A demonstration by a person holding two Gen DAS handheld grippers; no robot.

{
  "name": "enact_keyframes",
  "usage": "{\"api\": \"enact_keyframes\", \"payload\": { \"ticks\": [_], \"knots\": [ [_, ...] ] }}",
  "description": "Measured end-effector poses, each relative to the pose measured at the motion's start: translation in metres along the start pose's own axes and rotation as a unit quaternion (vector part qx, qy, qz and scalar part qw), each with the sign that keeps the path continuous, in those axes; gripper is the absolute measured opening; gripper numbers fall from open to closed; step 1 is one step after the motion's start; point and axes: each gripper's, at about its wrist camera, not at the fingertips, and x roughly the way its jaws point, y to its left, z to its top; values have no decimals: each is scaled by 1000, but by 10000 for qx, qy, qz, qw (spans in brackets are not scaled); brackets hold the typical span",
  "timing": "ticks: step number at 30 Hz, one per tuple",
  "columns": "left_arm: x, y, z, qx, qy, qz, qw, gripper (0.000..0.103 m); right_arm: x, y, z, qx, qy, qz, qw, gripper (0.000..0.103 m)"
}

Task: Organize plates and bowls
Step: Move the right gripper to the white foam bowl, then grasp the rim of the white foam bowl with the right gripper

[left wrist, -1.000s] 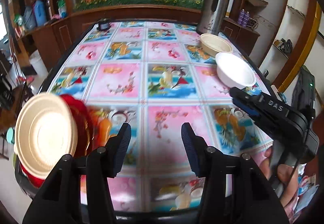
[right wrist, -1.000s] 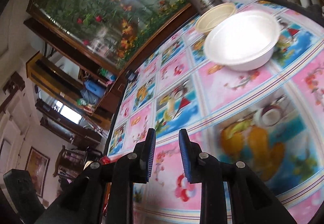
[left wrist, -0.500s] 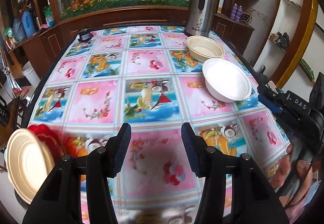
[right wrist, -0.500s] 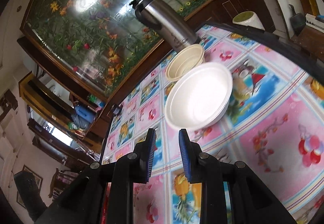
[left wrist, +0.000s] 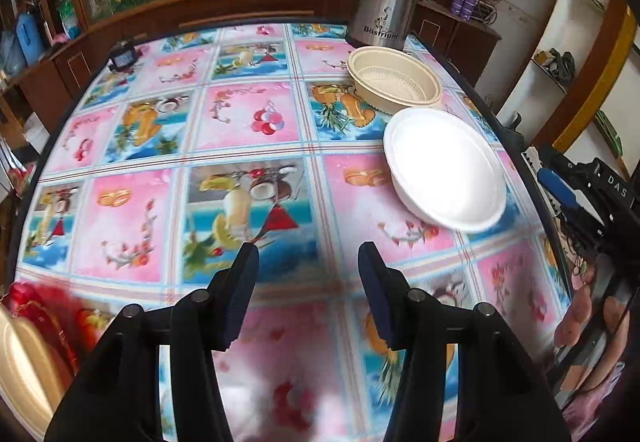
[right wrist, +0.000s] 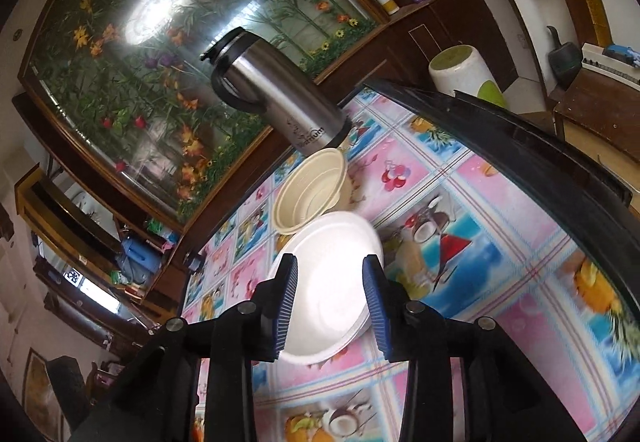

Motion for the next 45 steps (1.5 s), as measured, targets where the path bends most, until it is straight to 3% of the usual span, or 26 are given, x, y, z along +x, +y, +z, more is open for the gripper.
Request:
{"api": "enact_keyframes", "payload": {
  "ticks": [7,14,20,23,27,31,34,38,42,45],
  "knots": [
    [22,-6,41,-351,-127,50,9993,50,35,-25,25,736,-189,165,9970,38],
    [51,5,69,-937,-88,-78,9955,50,57,-49,25,1039,-84,190,9944,38],
    [79,1,58,-1078,185,-155,9939,50,50,-60,26,1286,-88,222,9914,43],
    [83,-1,49,-1232,94,-294,9919,50,57,-55,24,1217,131,299,9920,43],
    [94,-7,39,-1027,69,-203,9945,50,61,-51,21,1168,324,261,9923,43],
    [96,-9,40,-979,166,-673,9928,50,62,-41,18,894,483,113,9948,43],
    [99,-5,41,-1003,168,-784,9917,54,64,-37,16,775,638,33,9949,43],
    [113,6,40,-1445,371,-1441,9783,59,71,-34,11,667,874,-95,9939,43],
    [118,3,40,-1492,335,-1575,9756,59,72,-33,9,660,876,-130,9939,43],
    [120,4,39,-1605,386,-1887,9681,59,74,-36,8,726,921,-81,9931,43]
  ]
}}
